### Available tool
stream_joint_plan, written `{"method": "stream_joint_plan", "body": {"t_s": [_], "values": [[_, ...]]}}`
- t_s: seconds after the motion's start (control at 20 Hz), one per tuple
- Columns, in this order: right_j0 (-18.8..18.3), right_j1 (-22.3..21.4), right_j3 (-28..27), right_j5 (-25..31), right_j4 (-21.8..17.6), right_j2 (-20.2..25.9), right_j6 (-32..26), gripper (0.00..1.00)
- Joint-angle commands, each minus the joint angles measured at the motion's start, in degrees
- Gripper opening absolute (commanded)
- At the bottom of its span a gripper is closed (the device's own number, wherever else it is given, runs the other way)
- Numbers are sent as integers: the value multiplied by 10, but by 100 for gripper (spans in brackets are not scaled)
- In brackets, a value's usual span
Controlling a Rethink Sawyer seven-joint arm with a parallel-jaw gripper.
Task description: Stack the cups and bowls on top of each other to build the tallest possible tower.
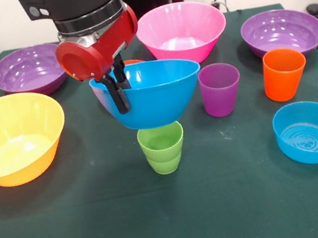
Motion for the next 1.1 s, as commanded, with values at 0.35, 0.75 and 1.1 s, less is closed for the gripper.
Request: {"method": "stream_joint_plan", "body": {"t_s": [0.35,0.75,1.1], "values": [[30,30,-1,-46,-36,-43,65,0],[36,32,-2,-50,-35,-51,62,0],[36,33,1,-56,-36,-54,61,0]]}}
